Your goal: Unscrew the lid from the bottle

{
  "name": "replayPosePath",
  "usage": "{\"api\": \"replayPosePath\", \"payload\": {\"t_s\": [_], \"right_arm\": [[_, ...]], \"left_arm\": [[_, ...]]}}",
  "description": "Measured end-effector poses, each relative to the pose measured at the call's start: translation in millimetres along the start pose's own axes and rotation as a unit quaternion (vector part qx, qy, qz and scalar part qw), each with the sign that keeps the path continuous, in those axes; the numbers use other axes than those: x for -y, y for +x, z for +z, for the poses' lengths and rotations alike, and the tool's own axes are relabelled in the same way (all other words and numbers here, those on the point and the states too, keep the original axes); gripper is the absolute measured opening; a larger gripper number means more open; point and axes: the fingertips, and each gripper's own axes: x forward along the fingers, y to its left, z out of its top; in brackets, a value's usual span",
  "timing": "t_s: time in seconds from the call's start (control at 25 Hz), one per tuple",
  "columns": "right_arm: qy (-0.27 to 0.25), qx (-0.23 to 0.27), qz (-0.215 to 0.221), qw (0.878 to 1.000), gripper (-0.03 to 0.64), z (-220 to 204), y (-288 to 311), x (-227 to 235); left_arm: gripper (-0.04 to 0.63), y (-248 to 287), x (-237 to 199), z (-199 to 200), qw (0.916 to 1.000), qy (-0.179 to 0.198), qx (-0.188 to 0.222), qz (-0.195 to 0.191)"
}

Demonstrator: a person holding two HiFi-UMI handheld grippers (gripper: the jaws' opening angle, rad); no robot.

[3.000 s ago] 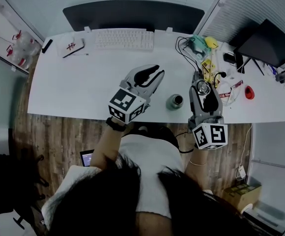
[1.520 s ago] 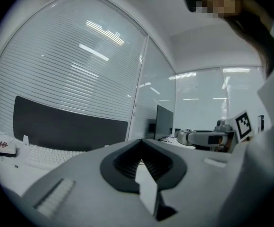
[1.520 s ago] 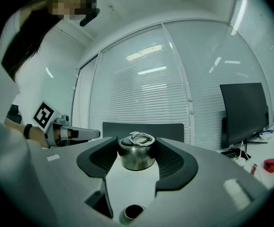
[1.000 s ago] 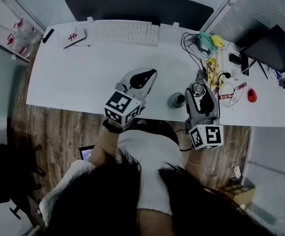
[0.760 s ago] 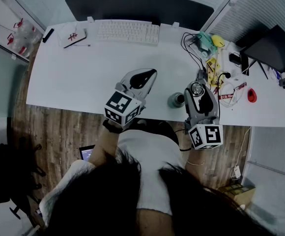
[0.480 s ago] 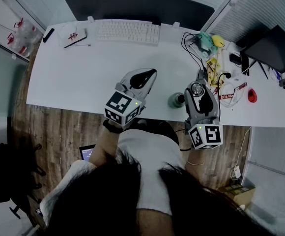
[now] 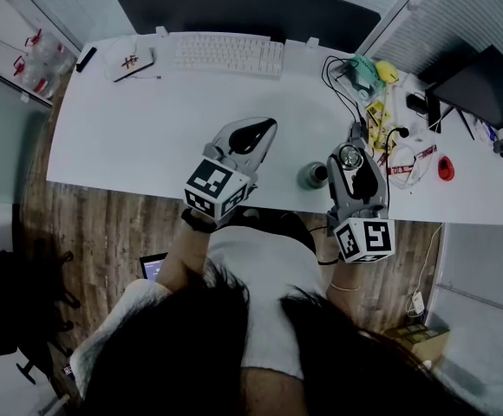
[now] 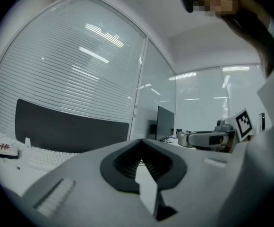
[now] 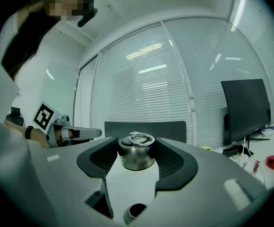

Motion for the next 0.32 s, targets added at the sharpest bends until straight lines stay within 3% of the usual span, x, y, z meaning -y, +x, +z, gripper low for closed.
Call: {"api": "replayPosePath", "payload": {"t_s": [0.32], "right_arm": [[0.001, 0.002, 0.000, 1.000, 0.249, 1.5, 0.5, -0.7]], "left_arm": [[0.060, 1.3, -1.6, 2.5, 1.0000, 0.005, 0.003, -0.003]]}}
